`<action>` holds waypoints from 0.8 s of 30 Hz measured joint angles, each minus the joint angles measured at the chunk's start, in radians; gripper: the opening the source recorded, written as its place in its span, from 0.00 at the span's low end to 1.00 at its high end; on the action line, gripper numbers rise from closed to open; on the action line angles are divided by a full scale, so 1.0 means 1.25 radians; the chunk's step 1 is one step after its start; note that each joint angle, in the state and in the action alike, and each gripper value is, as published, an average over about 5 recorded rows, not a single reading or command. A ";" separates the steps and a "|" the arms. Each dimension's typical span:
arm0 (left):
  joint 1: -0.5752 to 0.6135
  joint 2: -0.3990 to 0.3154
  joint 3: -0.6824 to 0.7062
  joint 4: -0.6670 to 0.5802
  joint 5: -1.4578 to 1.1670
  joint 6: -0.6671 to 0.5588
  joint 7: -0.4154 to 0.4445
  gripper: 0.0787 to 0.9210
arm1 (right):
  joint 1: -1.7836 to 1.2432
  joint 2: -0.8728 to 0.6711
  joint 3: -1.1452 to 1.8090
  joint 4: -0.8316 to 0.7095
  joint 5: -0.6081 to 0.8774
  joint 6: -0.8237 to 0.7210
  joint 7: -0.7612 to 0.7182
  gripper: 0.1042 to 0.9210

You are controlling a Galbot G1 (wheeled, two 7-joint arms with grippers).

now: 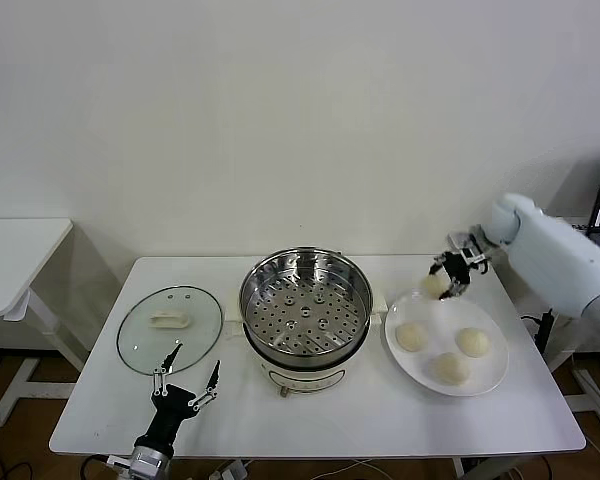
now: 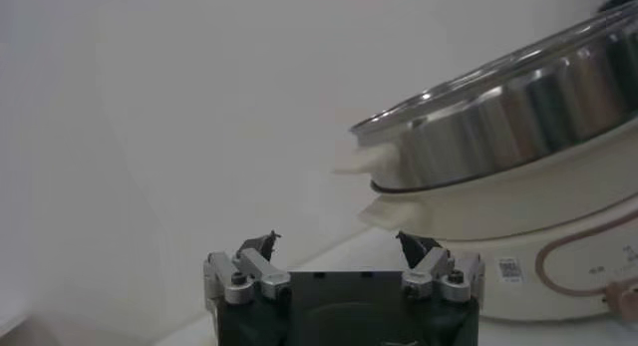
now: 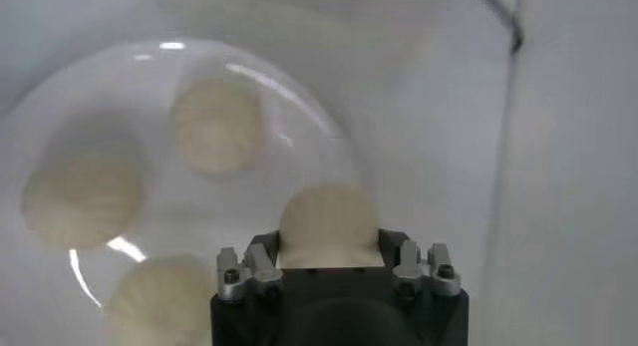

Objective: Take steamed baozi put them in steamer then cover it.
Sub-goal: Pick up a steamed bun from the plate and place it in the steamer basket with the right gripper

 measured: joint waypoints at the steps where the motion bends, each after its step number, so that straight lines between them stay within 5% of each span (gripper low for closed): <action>1: 0.001 0.000 0.000 -0.001 0.000 0.000 0.000 0.88 | 0.018 0.000 -0.013 0.021 0.002 0.014 -0.001 0.69; 13: 0.002 0.003 0.000 -0.008 -0.001 -0.006 -0.006 0.88 | 0.168 0.082 -0.128 0.211 -0.010 0.152 -0.004 0.67; 24: 0.006 0.004 -0.005 -0.013 -0.003 -0.010 -0.010 0.88 | 0.156 0.210 -0.158 0.218 -0.083 0.218 -0.001 0.66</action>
